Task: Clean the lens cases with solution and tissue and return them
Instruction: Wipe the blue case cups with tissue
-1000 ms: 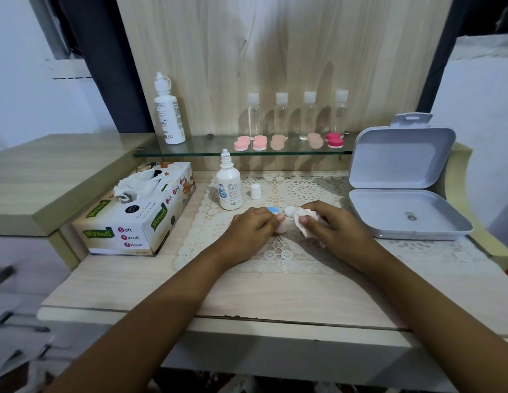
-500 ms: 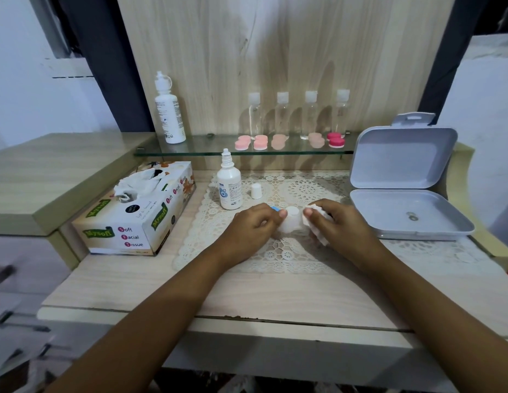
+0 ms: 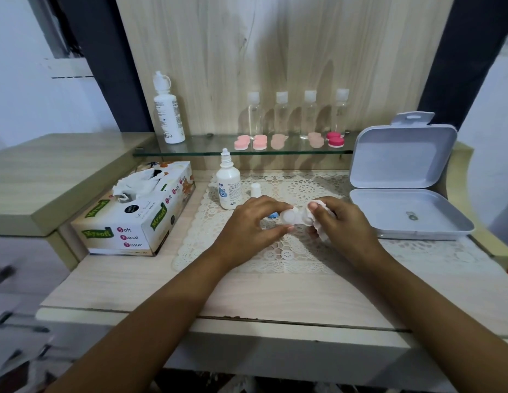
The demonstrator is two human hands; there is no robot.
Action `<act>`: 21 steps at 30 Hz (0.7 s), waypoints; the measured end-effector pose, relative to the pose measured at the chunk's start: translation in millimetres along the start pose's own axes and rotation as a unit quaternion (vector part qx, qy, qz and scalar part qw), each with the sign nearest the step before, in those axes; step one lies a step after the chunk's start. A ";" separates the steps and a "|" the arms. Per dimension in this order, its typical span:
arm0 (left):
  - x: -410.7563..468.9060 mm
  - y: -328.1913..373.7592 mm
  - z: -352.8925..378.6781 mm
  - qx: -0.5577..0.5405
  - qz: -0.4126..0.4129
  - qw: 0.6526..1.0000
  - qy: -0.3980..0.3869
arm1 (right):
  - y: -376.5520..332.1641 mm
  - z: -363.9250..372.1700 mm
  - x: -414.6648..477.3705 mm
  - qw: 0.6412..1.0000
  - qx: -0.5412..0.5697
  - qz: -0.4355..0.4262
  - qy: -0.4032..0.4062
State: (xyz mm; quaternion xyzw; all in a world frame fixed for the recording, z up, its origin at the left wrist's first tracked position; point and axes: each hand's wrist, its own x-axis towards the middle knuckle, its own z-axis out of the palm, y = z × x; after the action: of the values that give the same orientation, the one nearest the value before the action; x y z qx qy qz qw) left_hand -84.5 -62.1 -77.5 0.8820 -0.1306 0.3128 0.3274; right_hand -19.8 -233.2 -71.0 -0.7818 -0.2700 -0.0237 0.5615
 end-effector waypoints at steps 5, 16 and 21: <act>0.3 -3.2 -1.9 -0.002 -0.007 1.000 0.016 | 1.8 -3.7 -1.0 0.985 -0.066 -0.102 0.119; 0.5 -8.3 -4.9 0.019 -0.007 0.999 0.037 | 16.0 -1.6 -3.1 0.875 -0.261 -0.402 0.070; 0.7 -9.2 -5.2 0.015 -0.009 0.999 0.042 | 18.1 -2.1 -2.6 0.885 -0.253 -0.384 0.076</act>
State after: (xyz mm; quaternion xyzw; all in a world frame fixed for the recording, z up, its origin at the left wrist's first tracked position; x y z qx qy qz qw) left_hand -82.5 -51.8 -78.5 0.8740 -0.1040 0.3489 0.3217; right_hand -13.4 -240.2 -86.8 -0.7285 -0.4903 -0.3642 0.3104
